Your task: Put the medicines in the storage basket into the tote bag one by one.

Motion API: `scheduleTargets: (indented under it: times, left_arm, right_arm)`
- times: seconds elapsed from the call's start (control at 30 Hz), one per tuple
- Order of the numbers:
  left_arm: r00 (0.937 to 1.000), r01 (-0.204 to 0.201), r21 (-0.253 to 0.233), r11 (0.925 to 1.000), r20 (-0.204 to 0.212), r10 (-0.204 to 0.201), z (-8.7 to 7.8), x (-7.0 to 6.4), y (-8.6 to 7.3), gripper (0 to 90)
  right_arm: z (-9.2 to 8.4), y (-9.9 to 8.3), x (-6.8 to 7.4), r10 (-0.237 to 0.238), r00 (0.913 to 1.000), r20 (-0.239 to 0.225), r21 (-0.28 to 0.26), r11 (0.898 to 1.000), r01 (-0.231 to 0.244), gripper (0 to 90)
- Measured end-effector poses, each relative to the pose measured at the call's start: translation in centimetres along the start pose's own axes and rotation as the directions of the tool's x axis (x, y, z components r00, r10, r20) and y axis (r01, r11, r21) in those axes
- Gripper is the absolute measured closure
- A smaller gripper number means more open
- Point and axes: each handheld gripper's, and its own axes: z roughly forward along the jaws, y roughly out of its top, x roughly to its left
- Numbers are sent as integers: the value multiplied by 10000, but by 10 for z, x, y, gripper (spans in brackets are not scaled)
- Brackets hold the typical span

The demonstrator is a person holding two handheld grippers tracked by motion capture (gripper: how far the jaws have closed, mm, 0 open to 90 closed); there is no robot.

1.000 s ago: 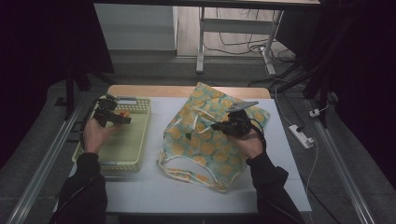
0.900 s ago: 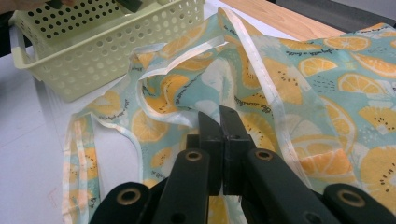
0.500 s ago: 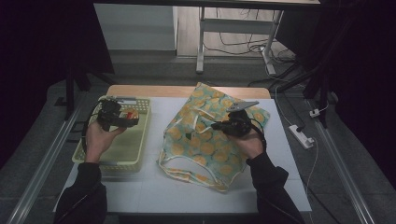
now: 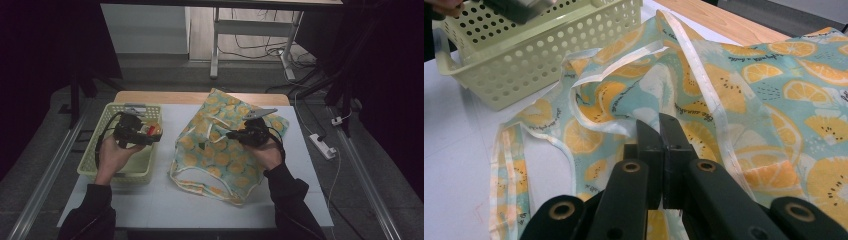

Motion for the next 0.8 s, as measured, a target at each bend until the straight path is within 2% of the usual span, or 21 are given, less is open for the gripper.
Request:
scheduleTargets:
  times: [0.2,0.37,0.53,0.8]
  left_arm:
    - [9981,-311,-5,9995,523,311,2,-19,-1,205]
    - [9934,-694,87,9976,920,683,3,-35,-2,205]
    - [9858,-1058,73,9944,1321,1039,6,-52,-1,205]
    - [9678,-1686,352,9851,1955,1587,22,-78,2,205]
  right_arm:
    - [-2,0,0,31,10000,17,-37,10000,-31,894]
    - [-2,0,-1,-7,10000,10,-64,10000,7,894]
    - [-2,0,0,16,10000,44,-37,10000,-16,894]
    - [-2,0,0,-21,10000,35,-25,10000,21,894]
